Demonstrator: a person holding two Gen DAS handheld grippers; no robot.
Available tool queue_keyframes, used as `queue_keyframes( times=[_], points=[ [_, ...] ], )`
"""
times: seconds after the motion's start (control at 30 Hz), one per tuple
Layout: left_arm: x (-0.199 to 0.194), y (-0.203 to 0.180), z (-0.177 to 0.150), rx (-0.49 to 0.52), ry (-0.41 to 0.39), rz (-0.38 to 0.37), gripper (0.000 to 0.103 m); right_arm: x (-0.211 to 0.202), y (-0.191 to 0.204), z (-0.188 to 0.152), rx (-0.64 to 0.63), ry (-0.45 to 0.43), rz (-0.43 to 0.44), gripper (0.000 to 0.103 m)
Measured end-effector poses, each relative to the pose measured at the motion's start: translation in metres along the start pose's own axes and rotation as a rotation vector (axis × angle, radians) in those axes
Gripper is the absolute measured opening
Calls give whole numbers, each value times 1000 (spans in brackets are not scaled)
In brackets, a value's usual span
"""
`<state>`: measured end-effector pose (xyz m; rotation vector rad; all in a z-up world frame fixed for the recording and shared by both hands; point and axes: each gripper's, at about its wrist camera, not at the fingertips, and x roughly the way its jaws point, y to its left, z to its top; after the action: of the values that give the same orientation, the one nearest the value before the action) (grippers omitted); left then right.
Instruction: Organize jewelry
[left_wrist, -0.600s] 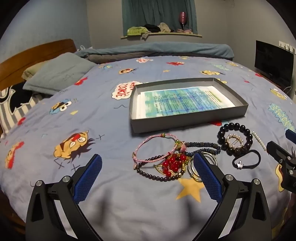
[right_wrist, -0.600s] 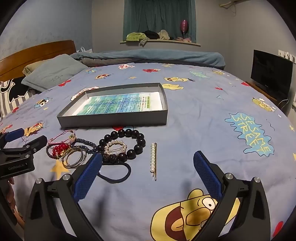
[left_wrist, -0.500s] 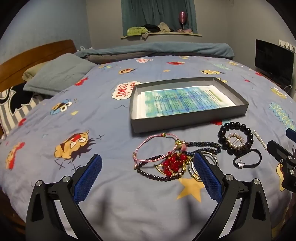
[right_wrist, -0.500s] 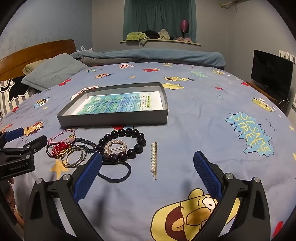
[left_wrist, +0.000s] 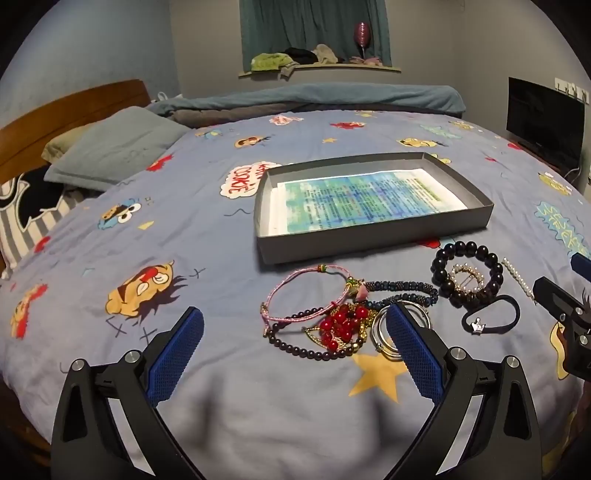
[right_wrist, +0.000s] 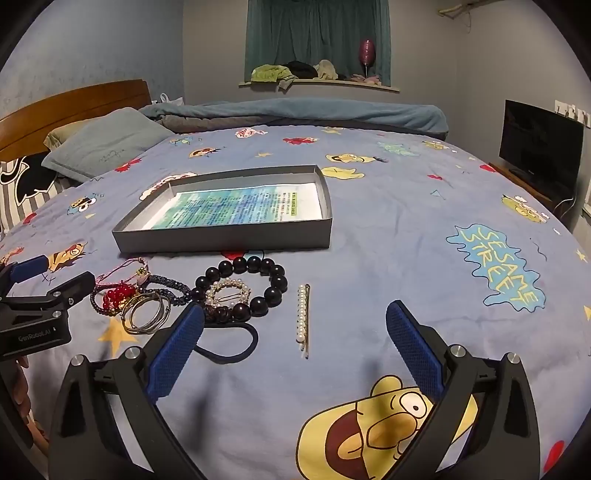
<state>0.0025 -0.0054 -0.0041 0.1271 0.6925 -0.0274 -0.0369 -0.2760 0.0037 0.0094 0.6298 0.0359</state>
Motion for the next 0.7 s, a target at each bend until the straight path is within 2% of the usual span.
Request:
queue_keyframes(
  times=[0.7],
  points=[
    [-1, -2, -1, -1, 2, -5, 98, 2, 1, 0, -4, 9, -3, 98]
  ],
)
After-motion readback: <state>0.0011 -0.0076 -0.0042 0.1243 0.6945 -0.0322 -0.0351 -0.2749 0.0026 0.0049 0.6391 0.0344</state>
